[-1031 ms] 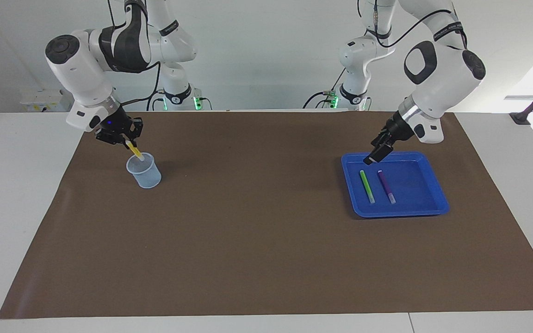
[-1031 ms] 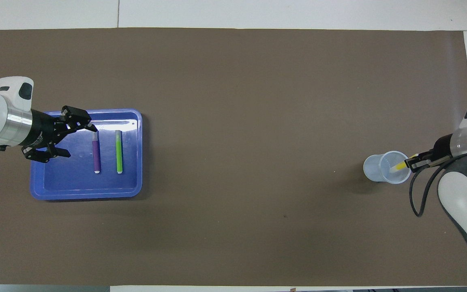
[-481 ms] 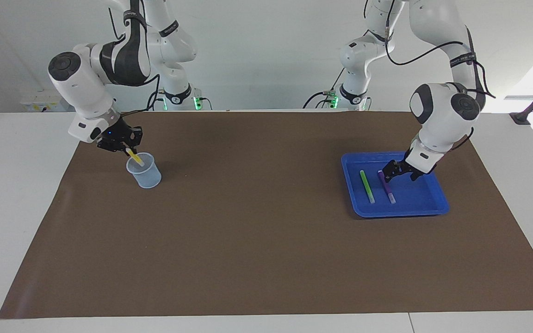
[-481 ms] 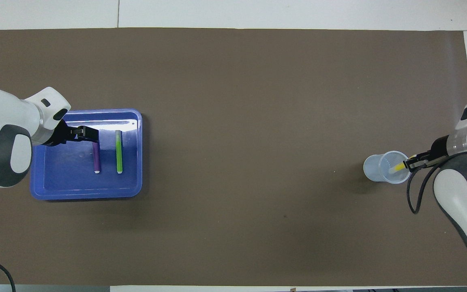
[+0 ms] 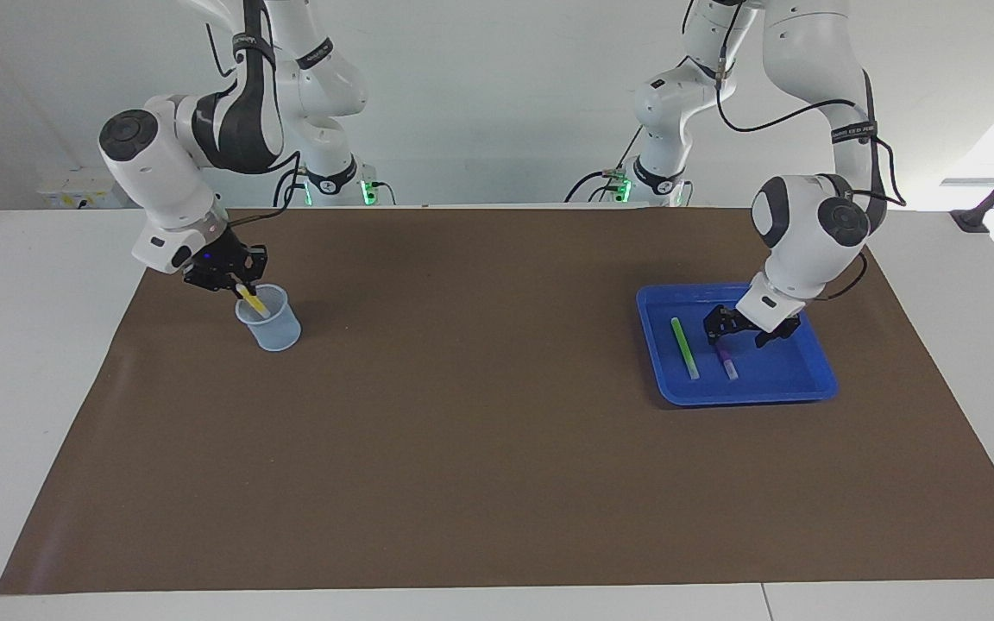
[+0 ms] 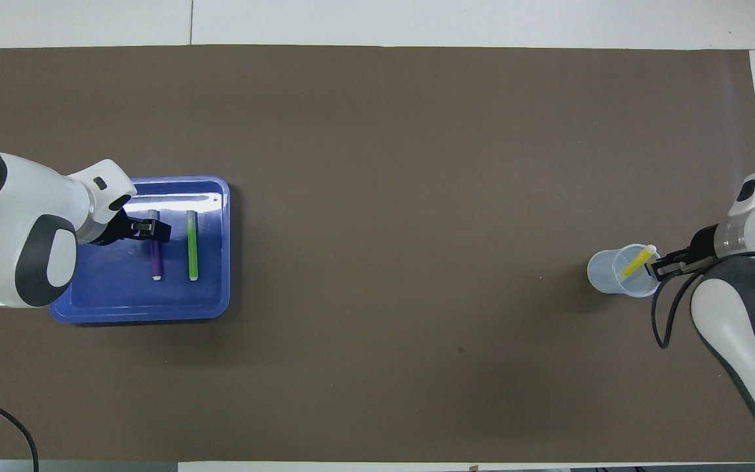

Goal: Transfer and insert pens with both arms
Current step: 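Grasp the purple pen with the left gripper while the right gripper withdraws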

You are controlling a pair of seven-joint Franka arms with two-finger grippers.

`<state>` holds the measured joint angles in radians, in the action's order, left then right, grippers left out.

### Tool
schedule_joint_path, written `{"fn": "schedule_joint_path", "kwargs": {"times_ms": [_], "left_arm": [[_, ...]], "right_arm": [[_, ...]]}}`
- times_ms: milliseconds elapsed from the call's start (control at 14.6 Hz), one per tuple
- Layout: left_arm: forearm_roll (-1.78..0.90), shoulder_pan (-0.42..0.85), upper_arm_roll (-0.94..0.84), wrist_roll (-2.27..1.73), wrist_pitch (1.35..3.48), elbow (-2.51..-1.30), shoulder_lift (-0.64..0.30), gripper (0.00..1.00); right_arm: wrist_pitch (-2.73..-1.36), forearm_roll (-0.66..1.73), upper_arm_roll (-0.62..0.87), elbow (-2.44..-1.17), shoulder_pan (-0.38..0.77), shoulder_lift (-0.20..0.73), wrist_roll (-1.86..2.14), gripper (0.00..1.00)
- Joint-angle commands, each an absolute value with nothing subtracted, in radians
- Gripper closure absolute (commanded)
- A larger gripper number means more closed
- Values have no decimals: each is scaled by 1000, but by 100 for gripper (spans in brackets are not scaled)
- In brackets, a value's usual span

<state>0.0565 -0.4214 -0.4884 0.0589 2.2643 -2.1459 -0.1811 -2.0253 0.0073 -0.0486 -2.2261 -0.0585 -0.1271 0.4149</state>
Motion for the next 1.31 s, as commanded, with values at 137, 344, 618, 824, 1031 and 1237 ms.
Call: {"fn": "schedule_joint_path", "kwargs": {"times_ms": [137,344,618,824,1031,1237], "left_arm": [[92,-414,-488,77,2312,-2158,-215,18],[123,-413,-488,77,2315,-2158,-233,26],[123,-413,-486,77,2318,-2157,-233,52],[123,-411,-486,77,2318,-2155,-233,70],[123,-413,-486,77,2316,-2152,-233,98],[123,-414,-486,75,2312,-2149,-233,100]], "right_arm": [[-2023,21,-35,-2209,-68,-132,423,17],[-1889,156,-17,-2093,-54,-132,420,0],[-1764,286,-3,-1991,24,-129,228,0],[-1735,375,-2,-1967,72,-130,135,0],[-1724,506,5,-1970,78,-133,129,0],[-1726,526,6,-1973,86,-133,94,0]]}}
